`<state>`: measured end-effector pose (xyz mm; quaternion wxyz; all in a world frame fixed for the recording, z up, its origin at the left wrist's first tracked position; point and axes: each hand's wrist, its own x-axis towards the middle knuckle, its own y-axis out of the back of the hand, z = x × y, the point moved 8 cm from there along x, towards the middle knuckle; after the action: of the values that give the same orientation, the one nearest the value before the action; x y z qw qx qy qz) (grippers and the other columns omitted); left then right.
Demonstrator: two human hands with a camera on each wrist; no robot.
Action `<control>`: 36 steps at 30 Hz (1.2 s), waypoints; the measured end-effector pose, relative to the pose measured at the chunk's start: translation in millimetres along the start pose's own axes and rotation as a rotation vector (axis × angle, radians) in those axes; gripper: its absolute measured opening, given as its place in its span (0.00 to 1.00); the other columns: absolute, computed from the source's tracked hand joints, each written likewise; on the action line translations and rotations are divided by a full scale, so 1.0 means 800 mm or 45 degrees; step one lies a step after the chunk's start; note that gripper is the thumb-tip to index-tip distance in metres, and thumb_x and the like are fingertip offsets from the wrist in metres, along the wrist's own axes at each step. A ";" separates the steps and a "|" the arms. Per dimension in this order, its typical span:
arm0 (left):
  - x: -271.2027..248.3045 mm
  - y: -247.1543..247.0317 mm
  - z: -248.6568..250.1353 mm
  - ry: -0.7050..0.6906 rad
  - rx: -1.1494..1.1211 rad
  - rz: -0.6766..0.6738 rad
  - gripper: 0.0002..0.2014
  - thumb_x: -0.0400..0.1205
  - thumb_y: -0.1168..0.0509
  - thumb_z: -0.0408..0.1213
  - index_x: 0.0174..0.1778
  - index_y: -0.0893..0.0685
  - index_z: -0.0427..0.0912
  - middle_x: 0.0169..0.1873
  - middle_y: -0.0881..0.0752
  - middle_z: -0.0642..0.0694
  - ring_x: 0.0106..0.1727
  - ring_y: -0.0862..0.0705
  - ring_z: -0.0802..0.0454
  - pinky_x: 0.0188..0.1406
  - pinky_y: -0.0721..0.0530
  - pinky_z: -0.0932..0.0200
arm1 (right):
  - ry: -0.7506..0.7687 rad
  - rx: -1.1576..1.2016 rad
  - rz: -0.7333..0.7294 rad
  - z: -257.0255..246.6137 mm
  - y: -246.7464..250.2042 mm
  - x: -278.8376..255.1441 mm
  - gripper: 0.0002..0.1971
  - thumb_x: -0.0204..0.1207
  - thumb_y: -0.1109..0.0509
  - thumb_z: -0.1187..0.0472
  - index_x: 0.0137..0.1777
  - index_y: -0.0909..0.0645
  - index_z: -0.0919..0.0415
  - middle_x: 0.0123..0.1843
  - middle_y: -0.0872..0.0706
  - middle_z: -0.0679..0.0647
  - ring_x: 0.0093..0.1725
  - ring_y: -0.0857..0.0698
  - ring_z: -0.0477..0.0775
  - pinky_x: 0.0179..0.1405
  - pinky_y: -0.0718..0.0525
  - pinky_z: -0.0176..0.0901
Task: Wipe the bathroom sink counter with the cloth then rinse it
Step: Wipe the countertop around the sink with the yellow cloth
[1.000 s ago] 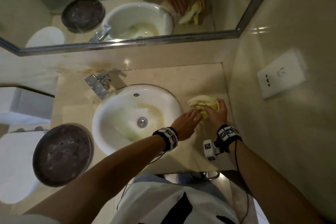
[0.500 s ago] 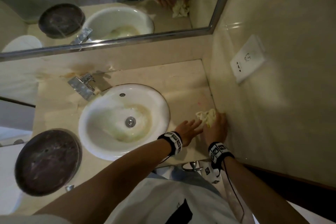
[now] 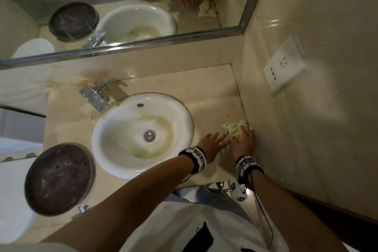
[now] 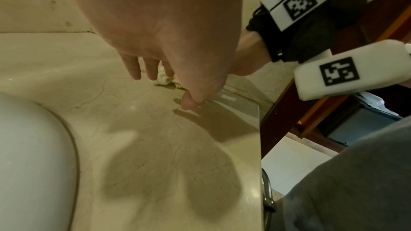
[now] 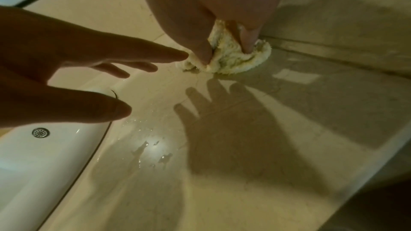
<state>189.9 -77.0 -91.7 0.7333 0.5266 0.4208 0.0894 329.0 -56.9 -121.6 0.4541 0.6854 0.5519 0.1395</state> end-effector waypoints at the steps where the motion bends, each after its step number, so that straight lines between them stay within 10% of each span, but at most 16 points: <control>1: 0.001 0.001 -0.001 0.003 -0.011 0.007 0.45 0.81 0.34 0.40 0.88 0.56 0.49 0.87 0.52 0.41 0.85 0.45 0.39 0.80 0.35 0.44 | 0.001 0.011 0.007 -0.002 -0.002 0.002 0.29 0.80 0.28 0.67 0.81 0.28 0.59 0.85 0.36 0.66 0.84 0.36 0.67 0.79 0.33 0.55; 21: -0.022 -0.005 -0.099 0.200 -0.231 0.136 0.43 0.81 0.36 0.35 0.88 0.53 0.47 0.87 0.50 0.40 0.85 0.43 0.38 0.80 0.36 0.43 | 0.328 -0.137 -0.123 -0.131 -0.051 0.150 0.30 0.77 0.26 0.63 0.79 0.27 0.59 0.84 0.35 0.65 0.83 0.36 0.68 0.81 0.33 0.56; 31: -0.032 0.000 -0.149 0.339 -0.291 0.210 0.39 0.82 0.38 0.36 0.88 0.49 0.44 0.86 0.46 0.38 0.85 0.42 0.37 0.79 0.33 0.45 | 0.672 -0.373 -0.455 -0.224 -0.120 0.130 0.17 0.64 0.26 0.62 0.52 0.25 0.51 0.62 0.22 0.54 0.58 0.21 0.66 0.51 0.25 0.49; 36: -0.037 0.016 -0.156 0.403 -0.331 0.293 0.35 0.82 0.40 0.34 0.86 0.44 0.34 0.85 0.44 0.31 0.84 0.39 0.35 0.76 0.29 0.44 | 0.515 0.085 -0.366 -0.229 -0.092 0.101 0.15 0.69 0.21 0.62 0.53 0.19 0.60 0.54 0.16 0.56 0.50 0.17 0.57 0.50 0.19 0.46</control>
<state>86.6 -1.4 -76.6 0.7048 0.4515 0.4526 0.3075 184.2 99.0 -103.2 0.3269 0.5726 0.7276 0.1895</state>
